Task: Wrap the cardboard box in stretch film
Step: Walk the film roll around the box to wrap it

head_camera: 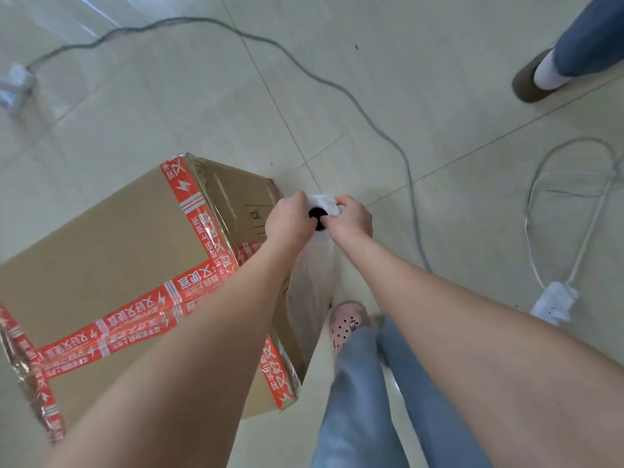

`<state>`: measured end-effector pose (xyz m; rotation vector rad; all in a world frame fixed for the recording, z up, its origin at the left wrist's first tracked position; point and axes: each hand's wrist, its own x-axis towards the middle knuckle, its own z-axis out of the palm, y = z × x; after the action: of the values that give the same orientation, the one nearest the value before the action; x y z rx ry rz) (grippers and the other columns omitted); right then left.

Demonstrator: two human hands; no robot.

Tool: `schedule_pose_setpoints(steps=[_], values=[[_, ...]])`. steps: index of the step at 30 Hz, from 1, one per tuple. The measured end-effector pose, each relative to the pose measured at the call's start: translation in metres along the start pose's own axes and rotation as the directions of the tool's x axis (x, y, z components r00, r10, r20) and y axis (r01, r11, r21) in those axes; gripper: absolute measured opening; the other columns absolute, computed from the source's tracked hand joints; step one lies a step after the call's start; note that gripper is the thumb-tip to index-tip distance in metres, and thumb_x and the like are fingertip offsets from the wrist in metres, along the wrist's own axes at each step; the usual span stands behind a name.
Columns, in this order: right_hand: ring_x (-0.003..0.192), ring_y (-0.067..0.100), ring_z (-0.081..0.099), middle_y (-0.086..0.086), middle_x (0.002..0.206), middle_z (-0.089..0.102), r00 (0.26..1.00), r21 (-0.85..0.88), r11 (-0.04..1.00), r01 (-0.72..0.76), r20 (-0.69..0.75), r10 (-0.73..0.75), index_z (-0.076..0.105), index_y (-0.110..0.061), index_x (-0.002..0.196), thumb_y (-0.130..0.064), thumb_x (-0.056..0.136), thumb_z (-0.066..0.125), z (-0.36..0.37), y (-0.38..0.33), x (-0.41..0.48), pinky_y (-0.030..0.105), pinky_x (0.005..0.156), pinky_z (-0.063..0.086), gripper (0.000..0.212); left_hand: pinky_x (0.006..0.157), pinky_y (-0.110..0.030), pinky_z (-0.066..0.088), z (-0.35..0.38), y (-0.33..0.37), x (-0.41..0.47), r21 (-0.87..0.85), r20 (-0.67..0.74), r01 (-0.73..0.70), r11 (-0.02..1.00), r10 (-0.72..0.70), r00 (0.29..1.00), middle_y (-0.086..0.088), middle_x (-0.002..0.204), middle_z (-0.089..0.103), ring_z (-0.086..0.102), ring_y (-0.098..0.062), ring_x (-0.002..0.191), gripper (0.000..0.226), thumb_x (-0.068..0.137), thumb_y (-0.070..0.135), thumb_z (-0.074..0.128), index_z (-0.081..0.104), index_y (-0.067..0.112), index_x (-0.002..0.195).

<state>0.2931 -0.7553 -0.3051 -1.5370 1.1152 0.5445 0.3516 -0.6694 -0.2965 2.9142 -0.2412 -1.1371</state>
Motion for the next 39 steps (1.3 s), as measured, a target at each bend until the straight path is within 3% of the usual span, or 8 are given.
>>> schedule_pose_setpoints(steps=[6, 11, 16, 19, 23, 27, 33, 39], values=[[0.1, 0.026, 0.059, 0.004, 0.115, 0.063, 1.0, -0.145, 0.989, -0.015, 0.002, 0.016, 0.057, -0.021, 0.117, -0.019, 0.085, 0.061, 0.005, -0.007, 0.004, 0.029, 0.08, 0.045, 0.033, 0.066, -0.036, 0.046, -0.002, 0.008, 0.01, 0.218, -0.018, -0.234, 0.948, 0.243, 0.97, -0.007, 0.115, 0.06, 0.061, -0.03, 0.1, 0.043, 0.088, 0.01, 0.053, 0.046, 0.016, 0.13], [0.101, 0.027, 0.058, 0.005, 0.111, 0.062, 1.0, -0.267, 0.964, 0.0, -0.023, -0.007, 0.051, -0.02, 0.112, -0.027, 0.08, 0.066, -0.001, -0.025, 0.021, 0.028, 0.074, 0.041, 0.036, 0.058, -0.032, 0.038, -0.02, 0.012, 0.031, 0.25, 0.025, -0.298, 0.921, 0.301, 0.953, -0.008, 0.098, 0.06, 0.062, -0.032, 0.085, 0.021, 0.082, 0.009, 0.056, 0.054, 0.011, 0.102], [0.089, 0.022, 0.057, 0.0, 0.104, 0.066, 0.993, -0.339, 0.936, 0.09, -0.039, -0.11, 0.058, -0.021, 0.108, -0.02, 0.08, 0.063, 0.002, -0.058, 0.035, 0.025, 0.069, 0.037, 0.028, 0.057, -0.032, 0.039, -0.038, 0.002, 0.05, -0.036, -0.022, -0.119, 0.992, 0.119, 0.993, -0.012, 0.086, 0.057, 0.057, -0.033, 0.08, 0.008, 0.08, 0.009, 0.051, 0.044, 0.012, 0.084], [0.098, 0.022, 0.059, -0.001, 0.11, 0.064, 0.989, -0.275, 0.955, 0.114, -0.06, -0.136, 0.056, -0.019, 0.112, -0.018, 0.081, 0.06, 0.008, -0.069, 0.043, 0.028, 0.074, 0.043, 0.032, 0.057, -0.03, 0.036, -0.043, -0.005, 0.061, -0.206, -0.034, 0.016, 0.978, -0.024, 0.999, -0.008, 0.081, 0.052, 0.05, -0.029, 0.074, 0.011, 0.08, 0.014, 0.053, 0.043, 0.011, 0.081], [0.099, 0.023, 0.058, -0.002, 0.106, 0.053, 1.0, -0.173, 0.984, -0.03, 0.001, 0.03, 0.048, -0.017, 0.12, -0.032, 0.08, 0.067, 0.018, -0.08, 0.05, 0.028, 0.079, 0.045, 0.046, 0.069, -0.037, 0.056, -0.051, -0.019, 0.074, -0.42, 0.021, 0.217, 0.881, -0.23, 0.973, -0.011, 0.09, 0.064, 0.065, -0.032, 0.077, 0.018, 0.077, 0.025, 0.058, 0.047, 0.011, 0.075], [0.089, 0.028, 0.067, 0.004, 0.106, 0.061, 0.997, -0.027, 0.997, -0.078, -0.014, 0.077, 0.047, -0.023, 0.103, -0.026, 0.077, 0.066, 0.035, -0.095, 0.056, 0.04, 0.082, 0.055, 0.032, 0.07, -0.038, 0.06, -0.06, -0.029, 0.08, -0.488, 0.121, 0.301, 0.819, -0.278, 0.953, -0.013, 0.08, 0.07, 0.07, -0.028, 0.068, 0.032, 0.077, 0.037, 0.058, 0.064, 0.007, 0.087], [0.088, 0.029, 0.066, 0.005, 0.101, 0.059, 0.996, -0.04, 0.995, -0.09, -0.027, 0.089, 0.048, -0.022, 0.096, -0.015, 0.076, 0.064, 0.042, -0.11, 0.059, 0.043, 0.081, 0.055, 0.026, 0.061, -0.032, 0.037, -0.074, -0.032, 0.088, -0.246, 0.003, 0.129, 0.961, -0.132, 0.991, -0.009, 0.095, 0.059, 0.054, -0.029, 0.084, 0.022, 0.086, 0.02, 0.056, 0.052, 0.007, 0.103], [0.087, 0.026, 0.062, 0.004, 0.098, 0.058, 0.991, -0.015, 0.992, -0.128, -0.027, 0.128, 0.048, -0.021, 0.094, -0.012, 0.077, 0.063, 0.046, -0.119, 0.06, 0.044, 0.08, 0.056, 0.025, 0.076, -0.037, 0.049, -0.087, -0.029, 0.099, 0.003, 0.001, -0.128, 0.992, 0.128, 0.992, -0.008, 0.115, 0.058, 0.058, -0.031, 0.104, 0.038, 0.089, 0.008, 0.051, 0.05, 0.015, 0.127]])
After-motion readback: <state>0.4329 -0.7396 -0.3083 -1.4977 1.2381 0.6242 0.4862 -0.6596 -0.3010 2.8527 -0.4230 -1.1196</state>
